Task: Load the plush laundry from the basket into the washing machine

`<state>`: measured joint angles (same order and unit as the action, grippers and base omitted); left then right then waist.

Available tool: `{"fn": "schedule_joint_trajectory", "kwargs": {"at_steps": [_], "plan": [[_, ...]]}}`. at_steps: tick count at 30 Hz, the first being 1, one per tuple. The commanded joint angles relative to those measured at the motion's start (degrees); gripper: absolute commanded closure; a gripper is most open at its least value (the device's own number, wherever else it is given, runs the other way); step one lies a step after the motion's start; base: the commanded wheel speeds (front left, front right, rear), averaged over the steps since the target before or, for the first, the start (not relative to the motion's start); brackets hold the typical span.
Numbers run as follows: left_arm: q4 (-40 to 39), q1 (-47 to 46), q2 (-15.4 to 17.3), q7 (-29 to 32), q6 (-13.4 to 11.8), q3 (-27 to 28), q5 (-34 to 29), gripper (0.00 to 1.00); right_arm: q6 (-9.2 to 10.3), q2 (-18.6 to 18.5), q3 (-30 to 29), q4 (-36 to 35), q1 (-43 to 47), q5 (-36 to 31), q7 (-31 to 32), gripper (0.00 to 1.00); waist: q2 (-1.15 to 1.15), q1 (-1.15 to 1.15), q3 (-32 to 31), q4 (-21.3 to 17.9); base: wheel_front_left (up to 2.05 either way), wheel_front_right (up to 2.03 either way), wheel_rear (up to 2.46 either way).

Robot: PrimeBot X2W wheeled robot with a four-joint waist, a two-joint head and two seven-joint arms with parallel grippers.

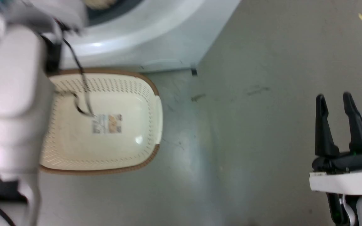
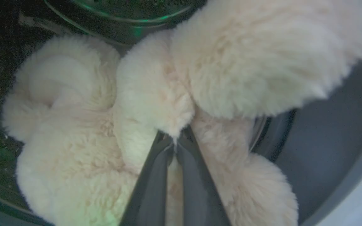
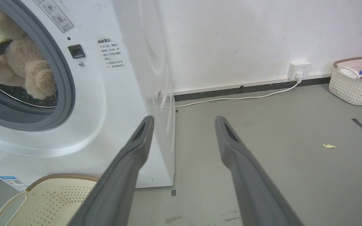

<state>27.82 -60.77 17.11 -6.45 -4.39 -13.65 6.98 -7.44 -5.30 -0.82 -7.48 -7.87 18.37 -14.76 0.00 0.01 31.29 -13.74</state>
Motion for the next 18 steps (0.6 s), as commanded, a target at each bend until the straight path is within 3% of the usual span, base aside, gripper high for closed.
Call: {"fn": "schedule_joint_trajectory", "kwargs": {"at_steps": [1,11,18], "plan": [[2.34,-4.25,1.02,0.25,-0.22,0.83,-0.33,1.00,-0.05,0.18,0.56,-0.83,-1.73,1.15,-0.24,0.00,0.00,-0.01,5.08,-3.20,0.00,0.00,0.00],[16.13,-23.06,5.25,4.23,0.02,-0.34,-3.97,1.00,-0.05,0.43,2.65,-1.43,-4.83,3.72,-0.24,0.00,0.00,-0.01,12.19,-6.35,0.00,0.00,0.00],[25.45,-30.31,4.42,10.44,-0.65,-0.12,-2.85,1.00,-0.05,1.11,0.76,-1.18,-5.37,7.51,-0.24,0.00,0.00,-0.01,15.30,-6.61,0.00,0.00,0.00]]}}
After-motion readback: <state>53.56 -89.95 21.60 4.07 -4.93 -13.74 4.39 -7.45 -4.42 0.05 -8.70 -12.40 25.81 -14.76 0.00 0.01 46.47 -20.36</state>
